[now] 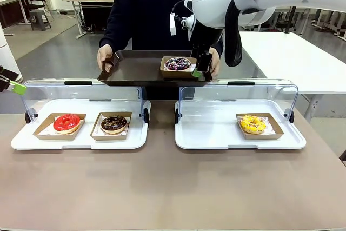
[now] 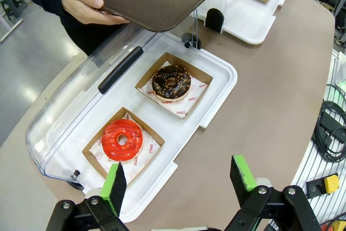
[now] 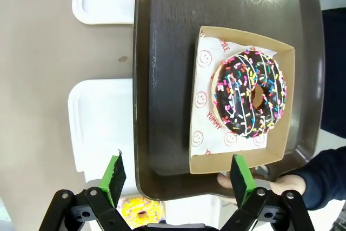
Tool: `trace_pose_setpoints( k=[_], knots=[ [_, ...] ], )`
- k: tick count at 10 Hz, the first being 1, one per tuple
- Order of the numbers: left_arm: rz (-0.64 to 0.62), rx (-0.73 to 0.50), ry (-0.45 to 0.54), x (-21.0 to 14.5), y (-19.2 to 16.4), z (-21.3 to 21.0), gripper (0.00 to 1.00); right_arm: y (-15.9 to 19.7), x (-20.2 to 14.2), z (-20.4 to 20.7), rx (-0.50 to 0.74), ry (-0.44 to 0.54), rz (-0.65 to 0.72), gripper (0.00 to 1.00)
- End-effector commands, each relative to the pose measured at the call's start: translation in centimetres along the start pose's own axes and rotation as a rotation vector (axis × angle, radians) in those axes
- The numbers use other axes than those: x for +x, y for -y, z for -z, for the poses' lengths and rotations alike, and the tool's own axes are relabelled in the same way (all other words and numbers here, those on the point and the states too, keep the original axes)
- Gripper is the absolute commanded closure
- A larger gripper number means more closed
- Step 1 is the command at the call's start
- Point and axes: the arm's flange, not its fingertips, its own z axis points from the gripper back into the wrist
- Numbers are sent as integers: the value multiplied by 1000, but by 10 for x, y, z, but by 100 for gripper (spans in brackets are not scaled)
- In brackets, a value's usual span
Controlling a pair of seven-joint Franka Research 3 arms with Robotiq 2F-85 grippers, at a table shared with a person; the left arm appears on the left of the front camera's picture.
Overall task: Provide the desired donut to the person.
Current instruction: Pick up and lift the Paper togo box containing the Donut pointed at by the person.
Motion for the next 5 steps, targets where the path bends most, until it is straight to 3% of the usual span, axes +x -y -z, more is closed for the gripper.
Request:
trace_pose_setpoints(
  k=[1,5],
  knots=[
    [-6,-6,10,-1,-1,0,0,1,-2,3,-15,-6,-7,0],
    [-6,-6,10,-1,-1,0,0,1,-2,3,-15,-6,-7,0]
  ],
)
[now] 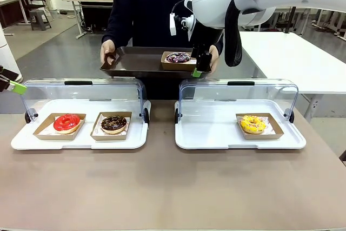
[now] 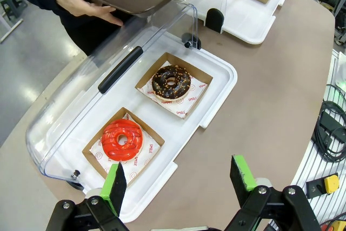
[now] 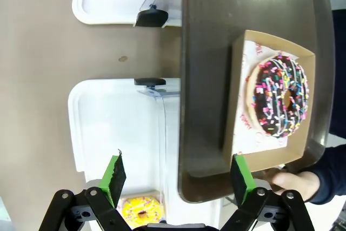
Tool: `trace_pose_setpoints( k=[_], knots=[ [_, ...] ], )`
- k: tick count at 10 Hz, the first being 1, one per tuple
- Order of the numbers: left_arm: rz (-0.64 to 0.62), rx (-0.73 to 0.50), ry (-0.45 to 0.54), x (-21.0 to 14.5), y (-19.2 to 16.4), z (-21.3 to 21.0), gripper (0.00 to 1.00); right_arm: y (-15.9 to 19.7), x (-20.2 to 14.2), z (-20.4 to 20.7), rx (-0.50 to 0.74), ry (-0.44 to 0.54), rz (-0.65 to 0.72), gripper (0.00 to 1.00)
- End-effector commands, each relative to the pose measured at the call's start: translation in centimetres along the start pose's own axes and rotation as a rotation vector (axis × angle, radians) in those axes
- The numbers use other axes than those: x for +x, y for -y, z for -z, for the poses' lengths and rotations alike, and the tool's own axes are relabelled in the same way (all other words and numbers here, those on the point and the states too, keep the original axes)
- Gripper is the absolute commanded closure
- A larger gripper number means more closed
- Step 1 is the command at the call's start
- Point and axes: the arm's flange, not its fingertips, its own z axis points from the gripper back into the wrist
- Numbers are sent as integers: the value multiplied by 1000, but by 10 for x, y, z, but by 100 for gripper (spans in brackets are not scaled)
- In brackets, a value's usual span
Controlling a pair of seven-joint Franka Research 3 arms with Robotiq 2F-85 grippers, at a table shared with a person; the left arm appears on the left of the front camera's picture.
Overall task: Provide the desired donut to the person.
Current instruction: Pick up and lift the Paper togo box containing the Donut pointed at by the person.
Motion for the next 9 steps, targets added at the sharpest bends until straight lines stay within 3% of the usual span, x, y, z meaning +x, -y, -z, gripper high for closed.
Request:
trace_pose_setpoints(
  k=[1,4,5,9],
  knots=[
    [-6,-6,10,-1,-1,0,0,1,-2,3,-15,-6,-7,0],
    [-6,-6,10,-1,-1,0,0,0,0,0,0,0,0,0],
    [-6,-6,10,-1,-1,0,0,6,-19,-21,-17,-55,20,0],
    [-6,-6,10,-1,-1,0,0,-17,-138,-83,107,178,91,0]
  ],
)
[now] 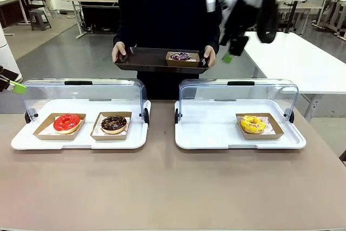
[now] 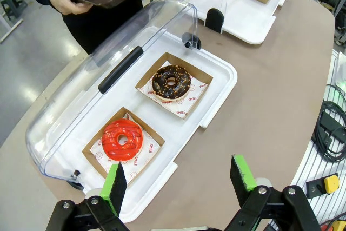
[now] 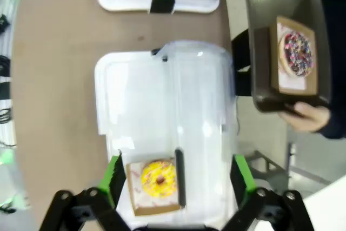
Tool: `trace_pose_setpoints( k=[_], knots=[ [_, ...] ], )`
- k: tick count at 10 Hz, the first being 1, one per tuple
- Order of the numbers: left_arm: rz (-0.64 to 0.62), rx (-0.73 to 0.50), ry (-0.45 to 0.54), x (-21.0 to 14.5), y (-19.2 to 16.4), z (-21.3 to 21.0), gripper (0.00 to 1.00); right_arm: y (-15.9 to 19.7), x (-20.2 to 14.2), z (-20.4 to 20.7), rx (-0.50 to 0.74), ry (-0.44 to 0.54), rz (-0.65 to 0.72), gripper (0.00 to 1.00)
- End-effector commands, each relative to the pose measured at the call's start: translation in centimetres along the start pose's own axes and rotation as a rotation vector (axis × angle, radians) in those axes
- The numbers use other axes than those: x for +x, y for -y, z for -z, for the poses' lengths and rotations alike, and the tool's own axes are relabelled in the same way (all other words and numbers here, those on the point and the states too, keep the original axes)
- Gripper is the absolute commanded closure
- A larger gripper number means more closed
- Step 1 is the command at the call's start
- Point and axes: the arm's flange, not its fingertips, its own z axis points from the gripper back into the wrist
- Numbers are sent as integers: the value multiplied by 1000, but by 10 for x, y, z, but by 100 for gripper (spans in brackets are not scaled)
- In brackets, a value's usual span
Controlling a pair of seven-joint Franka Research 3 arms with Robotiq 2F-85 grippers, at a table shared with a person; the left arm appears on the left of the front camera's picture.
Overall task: Provide the desired donut to the person.
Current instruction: Pick up and lift the Paper togo box containing the Donut pointed at by the person.
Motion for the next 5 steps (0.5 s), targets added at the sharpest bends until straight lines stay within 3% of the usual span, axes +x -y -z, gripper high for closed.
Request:
trace_pose_setpoints(
  k=[1,2,5],
  knots=[
    [-5,-6,9,-1,0,0,0,-27,-51,-4,31,106,16,0],
    [-5,-6,9,-1,0,0,0,-42,-75,-6,39,186,9,0],
    [-5,-6,9,-1,0,0,0,-83,-123,-7,-48,269,119,0]
  ],
)
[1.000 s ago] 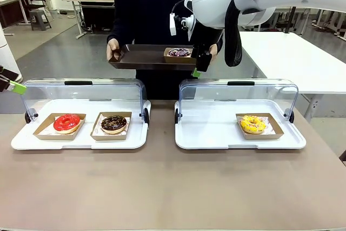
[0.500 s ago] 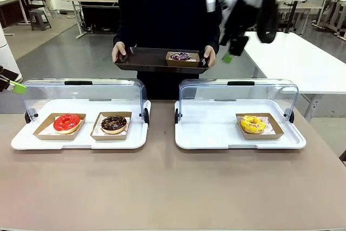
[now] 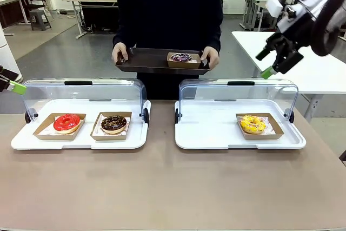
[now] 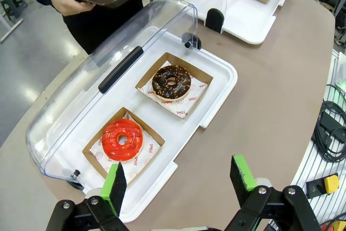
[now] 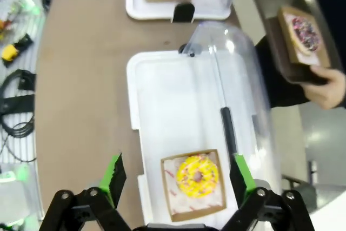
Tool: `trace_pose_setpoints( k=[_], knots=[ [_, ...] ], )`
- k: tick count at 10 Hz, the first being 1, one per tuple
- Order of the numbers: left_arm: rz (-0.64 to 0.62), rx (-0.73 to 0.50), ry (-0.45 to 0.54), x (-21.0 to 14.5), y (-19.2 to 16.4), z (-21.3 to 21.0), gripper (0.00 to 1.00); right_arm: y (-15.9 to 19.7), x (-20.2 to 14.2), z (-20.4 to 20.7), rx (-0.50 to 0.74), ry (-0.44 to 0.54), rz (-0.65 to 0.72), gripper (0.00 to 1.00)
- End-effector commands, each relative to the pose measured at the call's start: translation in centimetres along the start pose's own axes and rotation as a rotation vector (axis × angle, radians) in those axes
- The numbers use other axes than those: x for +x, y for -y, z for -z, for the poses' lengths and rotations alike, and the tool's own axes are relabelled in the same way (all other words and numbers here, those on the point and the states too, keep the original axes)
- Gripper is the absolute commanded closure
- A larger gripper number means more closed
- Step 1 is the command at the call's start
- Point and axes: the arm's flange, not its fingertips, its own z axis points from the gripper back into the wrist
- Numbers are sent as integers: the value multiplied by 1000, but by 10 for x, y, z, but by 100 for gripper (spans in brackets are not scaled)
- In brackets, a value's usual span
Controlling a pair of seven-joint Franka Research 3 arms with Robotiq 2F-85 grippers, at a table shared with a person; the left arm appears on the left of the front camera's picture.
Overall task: Provide the desired donut to the person.
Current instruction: Pick up and lift the Paper togo box containing the Donut pointed at by the person.
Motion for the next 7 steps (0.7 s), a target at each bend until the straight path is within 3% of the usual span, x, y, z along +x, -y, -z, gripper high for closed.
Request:
trace_pose_setpoints(
  k=[1,5,7],
  knots=[
    [-5,-6,10,-1,-1,0,0,-28,-22,-2,-79,75,53,0],
    [-5,-6,10,-1,-1,0,0,-30,-62,-23,-80,150,150,0],
    [-5,-6,10,-1,-1,0,0,-26,-64,-28,-105,103,196,0]
  ],
)
